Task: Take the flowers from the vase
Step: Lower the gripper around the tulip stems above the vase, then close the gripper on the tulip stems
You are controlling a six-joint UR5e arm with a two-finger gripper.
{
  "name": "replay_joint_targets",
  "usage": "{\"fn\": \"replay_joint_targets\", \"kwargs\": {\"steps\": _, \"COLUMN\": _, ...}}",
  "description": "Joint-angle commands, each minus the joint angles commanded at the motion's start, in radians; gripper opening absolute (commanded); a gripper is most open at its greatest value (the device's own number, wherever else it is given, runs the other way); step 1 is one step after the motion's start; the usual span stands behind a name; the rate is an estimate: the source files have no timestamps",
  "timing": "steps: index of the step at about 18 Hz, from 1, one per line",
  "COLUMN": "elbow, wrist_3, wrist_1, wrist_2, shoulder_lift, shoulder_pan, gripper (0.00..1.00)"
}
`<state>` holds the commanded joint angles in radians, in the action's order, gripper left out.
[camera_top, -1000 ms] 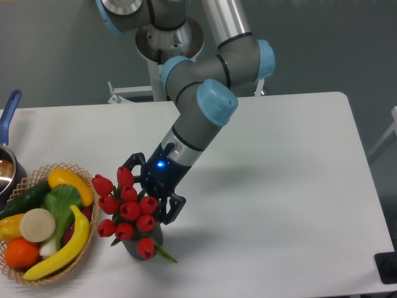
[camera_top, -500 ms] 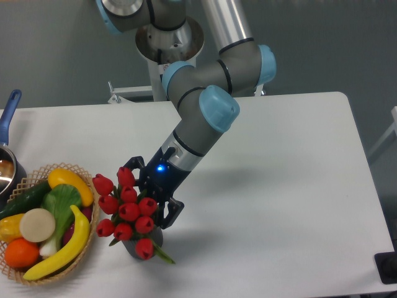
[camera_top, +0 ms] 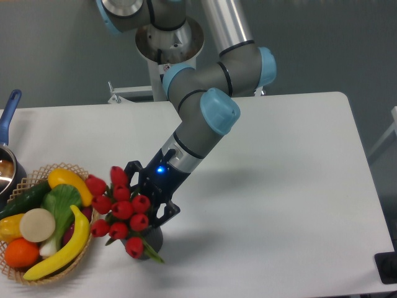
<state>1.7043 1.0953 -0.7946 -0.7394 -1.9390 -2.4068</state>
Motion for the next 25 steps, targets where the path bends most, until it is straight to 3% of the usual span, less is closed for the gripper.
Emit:
{"fn": "replay_joint_targets", "kwargs": {"steps": 2, "elbow": -0.002, "wrist_3": 0.000, "wrist_1": -0.002, "wrist_2": 0.002, "shoulder_lift": 0.003, "shoulder_pan": -0.002, "gripper": 0.40}}
{"fn": "replay_joint_targets", "kwargs": {"steps": 15, "elbow": 0.005, "wrist_3": -0.017, "wrist_1": -0.003, "wrist_2": 0.041, "shoulder_lift": 0.012, "shoulder_pan": -0.026, "gripper": 0.40}}
{"fn": "replay_joint_targets", "kwargs": {"steps": 25, "elbow": -0.005, "wrist_3": -0.141, "wrist_1": -0.003, "wrist_2": 0.126, "shoulder_lift": 0.089, "shoulder_pan": -0.043, "gripper": 0.40}}
